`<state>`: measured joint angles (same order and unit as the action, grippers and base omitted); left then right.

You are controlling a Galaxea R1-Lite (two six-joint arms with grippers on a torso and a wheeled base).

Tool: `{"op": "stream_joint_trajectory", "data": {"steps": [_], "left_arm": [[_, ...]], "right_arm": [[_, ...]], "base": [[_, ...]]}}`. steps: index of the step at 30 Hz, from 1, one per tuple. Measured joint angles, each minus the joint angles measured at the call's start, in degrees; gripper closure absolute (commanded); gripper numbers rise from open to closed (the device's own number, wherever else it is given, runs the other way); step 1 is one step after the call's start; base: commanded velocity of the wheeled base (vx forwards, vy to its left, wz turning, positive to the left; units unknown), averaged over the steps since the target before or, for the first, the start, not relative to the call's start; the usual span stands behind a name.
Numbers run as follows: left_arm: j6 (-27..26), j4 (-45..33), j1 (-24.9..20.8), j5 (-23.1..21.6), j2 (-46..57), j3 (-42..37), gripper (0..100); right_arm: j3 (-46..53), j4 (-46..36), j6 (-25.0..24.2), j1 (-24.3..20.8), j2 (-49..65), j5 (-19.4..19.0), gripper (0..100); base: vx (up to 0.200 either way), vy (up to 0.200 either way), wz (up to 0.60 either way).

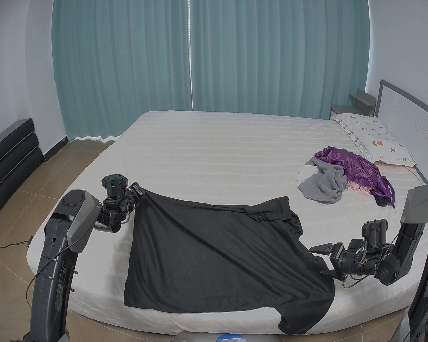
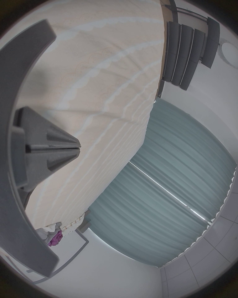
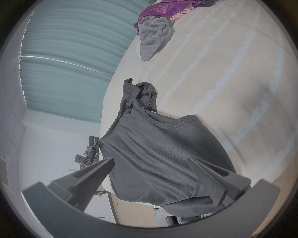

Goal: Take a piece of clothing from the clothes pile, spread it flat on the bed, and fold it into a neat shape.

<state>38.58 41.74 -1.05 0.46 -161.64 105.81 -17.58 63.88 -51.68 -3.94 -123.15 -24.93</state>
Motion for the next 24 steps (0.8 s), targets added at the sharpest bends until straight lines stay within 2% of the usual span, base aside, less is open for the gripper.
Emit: {"op": "stream_joint_trajectory", "data": {"steps": [16, 17, 24], "left_arm": [[1.9, 2.6, 0.0, 1.1, -2.7, 3.7, 100], [1.9, 2.5, 0.0, 1.1, -2.8, 3.8, 0], [1.8, 2.5, -0.3, 2.4, -3.2, 3.9, 0]], "right_arm": [[0.0, 0.0, 0.0, 0.0, 0.0, 0.0, 0], [0.0, 0.0, 0.0, 0.0, 0.0, 0.0, 0], [0.0, 0.0, 0.0, 0.0, 0.0, 0.0, 0]], "base": [[0.0, 0.0, 0.0], [0.0, 0.0, 0.0], [0.0, 0.0, 0.0]]}}
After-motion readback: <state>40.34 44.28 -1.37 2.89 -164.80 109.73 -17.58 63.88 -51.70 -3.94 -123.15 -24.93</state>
